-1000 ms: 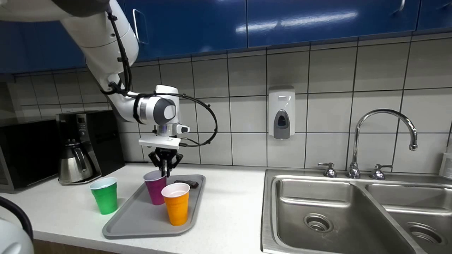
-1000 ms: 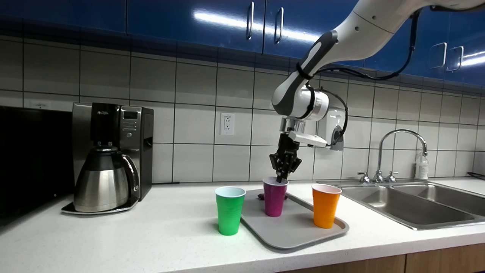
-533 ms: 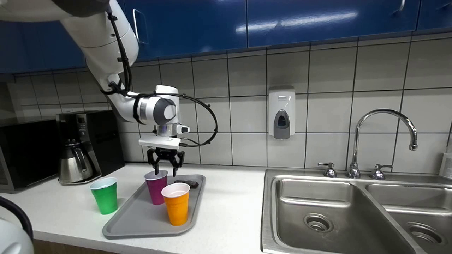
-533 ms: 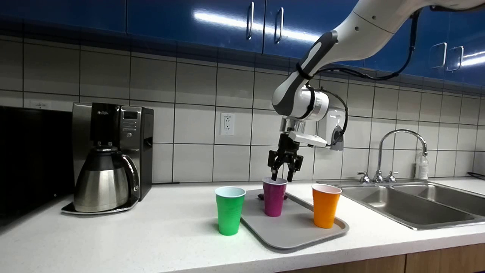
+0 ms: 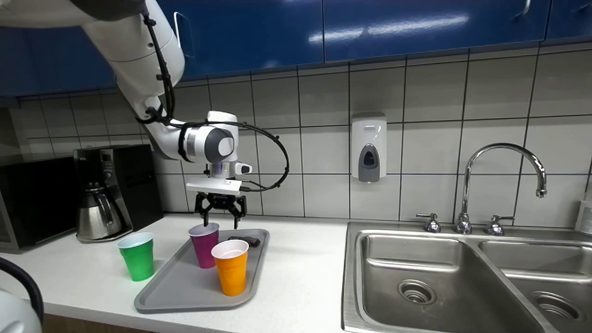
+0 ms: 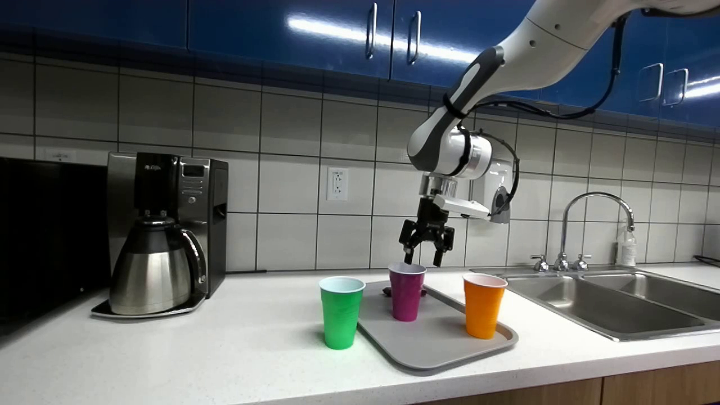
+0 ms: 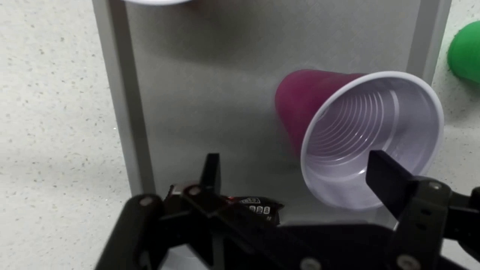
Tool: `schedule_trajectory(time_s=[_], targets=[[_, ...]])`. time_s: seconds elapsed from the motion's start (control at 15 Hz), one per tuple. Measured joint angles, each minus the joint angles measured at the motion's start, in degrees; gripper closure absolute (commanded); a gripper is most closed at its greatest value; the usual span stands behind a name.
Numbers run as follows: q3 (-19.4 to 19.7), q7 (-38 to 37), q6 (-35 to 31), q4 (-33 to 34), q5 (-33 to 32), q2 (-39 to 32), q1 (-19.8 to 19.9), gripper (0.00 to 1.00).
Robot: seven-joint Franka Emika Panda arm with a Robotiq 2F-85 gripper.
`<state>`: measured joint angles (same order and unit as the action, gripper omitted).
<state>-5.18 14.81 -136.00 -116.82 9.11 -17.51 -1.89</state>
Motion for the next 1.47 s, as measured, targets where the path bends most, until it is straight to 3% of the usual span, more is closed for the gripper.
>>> schedule_trajectory(time_s=[0.6,1.07,1.47], targets=[[0.1,2.6,0.0,-0.1,-0.1,3.0,1.2,0.0],[0.6,2.5,0.0,-1.8,-4.9,5.7,1.2,0.0],[0.6,2.5,0.0,-2.7,-5.3,6.7,1.2,0.0]])
